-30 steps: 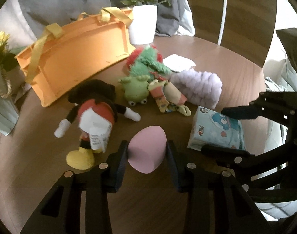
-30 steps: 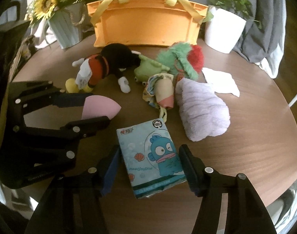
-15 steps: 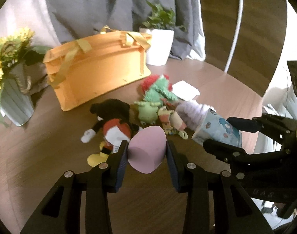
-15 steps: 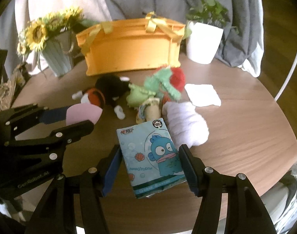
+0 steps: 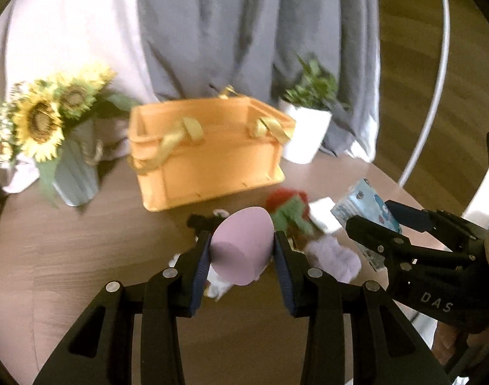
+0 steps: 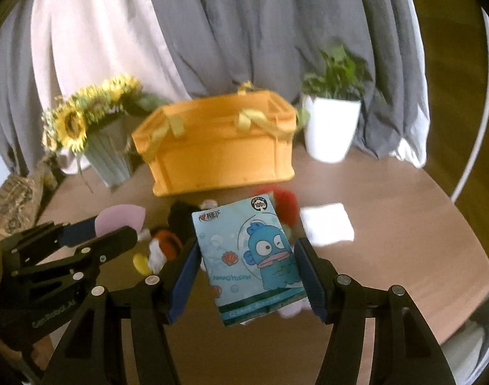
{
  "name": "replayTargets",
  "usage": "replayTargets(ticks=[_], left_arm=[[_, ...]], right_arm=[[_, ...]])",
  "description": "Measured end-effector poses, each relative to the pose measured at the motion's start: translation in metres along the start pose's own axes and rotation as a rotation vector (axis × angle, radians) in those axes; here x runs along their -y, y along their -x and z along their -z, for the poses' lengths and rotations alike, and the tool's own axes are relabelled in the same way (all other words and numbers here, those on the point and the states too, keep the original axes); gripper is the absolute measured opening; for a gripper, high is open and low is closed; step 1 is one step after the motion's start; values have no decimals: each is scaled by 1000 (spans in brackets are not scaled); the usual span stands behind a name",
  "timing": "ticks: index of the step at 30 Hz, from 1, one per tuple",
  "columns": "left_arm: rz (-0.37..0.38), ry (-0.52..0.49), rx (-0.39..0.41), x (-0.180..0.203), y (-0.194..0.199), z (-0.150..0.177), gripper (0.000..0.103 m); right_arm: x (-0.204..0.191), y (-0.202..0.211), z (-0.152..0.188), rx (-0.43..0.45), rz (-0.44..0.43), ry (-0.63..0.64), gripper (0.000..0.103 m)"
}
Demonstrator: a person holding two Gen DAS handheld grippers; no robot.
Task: Organize soft objects
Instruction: 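Carry the pink sponge and blue card pack over the orange crate with both grippers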
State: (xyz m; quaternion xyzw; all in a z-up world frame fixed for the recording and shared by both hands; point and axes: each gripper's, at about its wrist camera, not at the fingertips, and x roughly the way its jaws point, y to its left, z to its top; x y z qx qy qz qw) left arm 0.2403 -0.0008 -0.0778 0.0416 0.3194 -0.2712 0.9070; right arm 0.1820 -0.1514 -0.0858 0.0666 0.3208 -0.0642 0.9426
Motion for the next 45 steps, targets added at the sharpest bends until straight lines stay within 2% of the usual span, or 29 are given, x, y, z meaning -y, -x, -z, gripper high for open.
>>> replayTargets(ticks=[5,14,20,31,36,40,45], left_arm=[[-66,71,53,6,5,-17,38],[-200,137,150,22,3,-49,38],[-232,159,190,23,-4,-68,38],[-256,129,251,10,-20,-105,38],[-276,133,260,-3,-32,-122,38],[-292,139,244,-17,-50,-137,38],[-294,154,198,-37,-76,-153,38]], right_arm=[[7,-2,-25,52,-63,61,61],[31,-16,-68,124,-192,114,61],[40,-26,-90,162,-244,123,61],[43,-43,-127,228,-248,80,61],[39,-57,-150,226,-247,87,61],[32,-72,-167,218,-226,104,61],[20,-98,-185,163,-213,95,61]])
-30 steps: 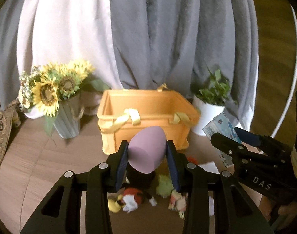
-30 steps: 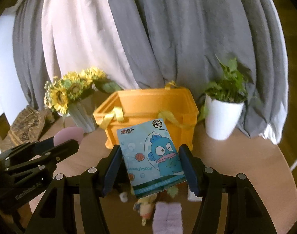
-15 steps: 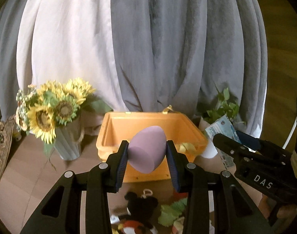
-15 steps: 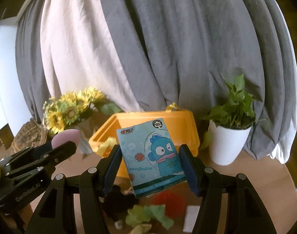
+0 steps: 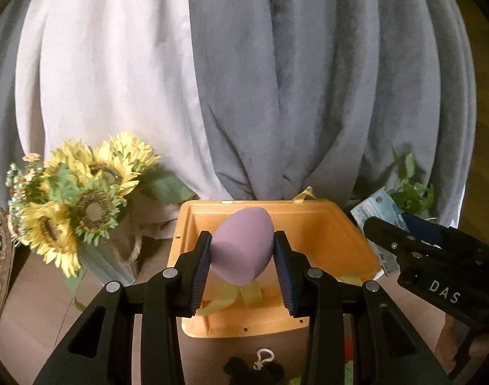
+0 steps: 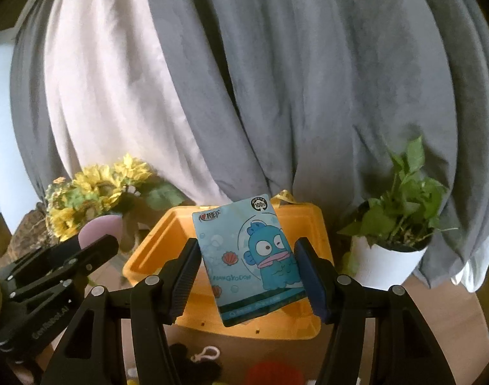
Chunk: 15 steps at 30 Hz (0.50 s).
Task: Organize soft objects
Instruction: 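Carry the pink sponge and blue card pack over the orange crate with both grippers, then open both grippers to drop the sponge and card pack into the crate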
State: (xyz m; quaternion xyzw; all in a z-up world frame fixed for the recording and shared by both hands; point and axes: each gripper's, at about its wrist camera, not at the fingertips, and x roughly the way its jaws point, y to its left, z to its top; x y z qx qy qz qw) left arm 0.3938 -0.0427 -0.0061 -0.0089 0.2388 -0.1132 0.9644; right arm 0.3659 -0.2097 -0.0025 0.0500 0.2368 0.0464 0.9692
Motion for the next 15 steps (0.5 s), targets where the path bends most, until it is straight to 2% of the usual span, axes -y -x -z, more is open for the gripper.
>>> replayTargets(ticks=[6,15], left_arm=[[14,12,-79,-8,-42,-13,38],[71,35,-277,-15,-107,-15,38]], right_arm=[[-3,-46,-15,-108,16,-9,61],[1,-102,-21,-260,34,12,61]])
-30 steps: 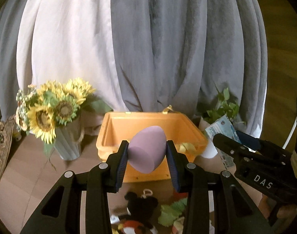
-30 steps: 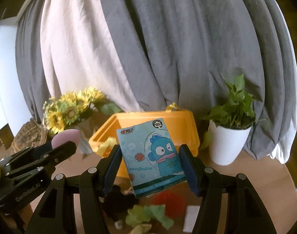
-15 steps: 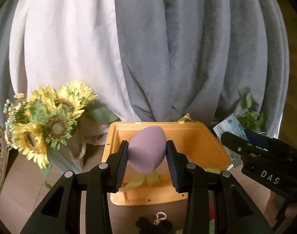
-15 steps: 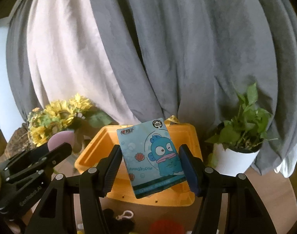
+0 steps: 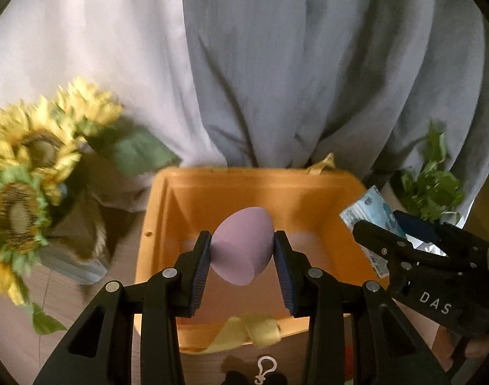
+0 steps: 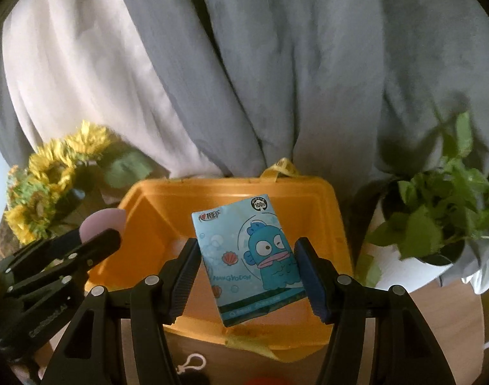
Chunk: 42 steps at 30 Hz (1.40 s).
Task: Organize soft objects
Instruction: 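Open both grippers to drop the sponge and card pack into the crate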
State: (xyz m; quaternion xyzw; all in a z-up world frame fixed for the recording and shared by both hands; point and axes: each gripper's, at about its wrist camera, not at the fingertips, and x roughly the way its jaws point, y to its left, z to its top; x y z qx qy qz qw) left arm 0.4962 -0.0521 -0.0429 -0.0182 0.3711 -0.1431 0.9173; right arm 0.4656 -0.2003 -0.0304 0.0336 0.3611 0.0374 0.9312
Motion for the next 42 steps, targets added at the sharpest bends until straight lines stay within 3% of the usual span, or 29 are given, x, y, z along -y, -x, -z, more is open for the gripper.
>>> replayTargets(ticks=[7,11,14,22,33,42], left_arm=[[-15,-26,-113,-2,-37,0,39],[-20,-33,-131,-1,-44,0,58],[-41,-46,-114,1,-41,0,62],[-111,-71,-61,3,-14,8,68],[-198,-104,88,10,62,31,73],[-171,-80,145,18,109,56,76]], right_arm=[[3,-37,0,-113,30,23,61],[6,-50,2,-152,33,24,63],[9,-54,3,-161,26,13,71],[13,-36,3,-105,65,8,74],[7,41,18,55,103,-2,74],[2,92,46,114,99,-43,74]])
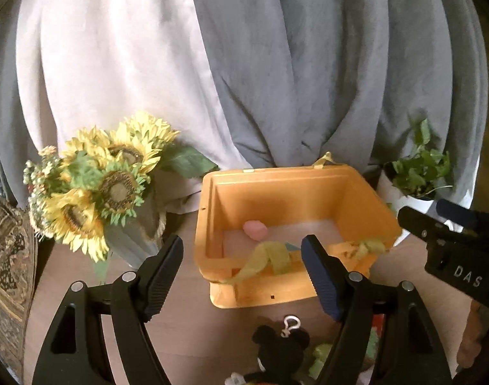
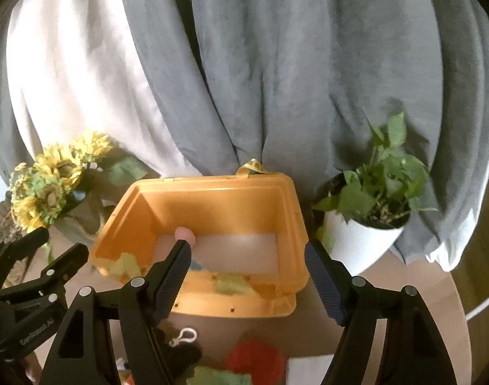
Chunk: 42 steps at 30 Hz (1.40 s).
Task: Organize soft objects
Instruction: 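Open both grippers to drop the sponge and card pack into the crate, then move both grippers back toward the remaining plush toys on the table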
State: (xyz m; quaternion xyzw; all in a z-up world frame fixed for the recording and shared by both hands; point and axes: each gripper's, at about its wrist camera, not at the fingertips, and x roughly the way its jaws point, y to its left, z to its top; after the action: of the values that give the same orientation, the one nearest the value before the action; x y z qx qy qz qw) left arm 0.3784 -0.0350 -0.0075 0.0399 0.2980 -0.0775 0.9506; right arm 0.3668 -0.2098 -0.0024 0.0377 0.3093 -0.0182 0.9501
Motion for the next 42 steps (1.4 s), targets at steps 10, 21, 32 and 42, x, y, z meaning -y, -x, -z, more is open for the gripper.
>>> replayTargets(ticks=[10,21,32,42], left_arm=[[-22,21,36,-2,47,35,77],[-9,25,79,-3,81,73,78],[-9,11,131,-9,104,100,80],[19,-13,83,-9,90,124,80]], right_arm=[[4,44,39,29,23,-25,74],[0,76,83,60,47,-47,74],[-5,100,113,98,56,-68,74],[-9,99,139,94,83,-78,74]])
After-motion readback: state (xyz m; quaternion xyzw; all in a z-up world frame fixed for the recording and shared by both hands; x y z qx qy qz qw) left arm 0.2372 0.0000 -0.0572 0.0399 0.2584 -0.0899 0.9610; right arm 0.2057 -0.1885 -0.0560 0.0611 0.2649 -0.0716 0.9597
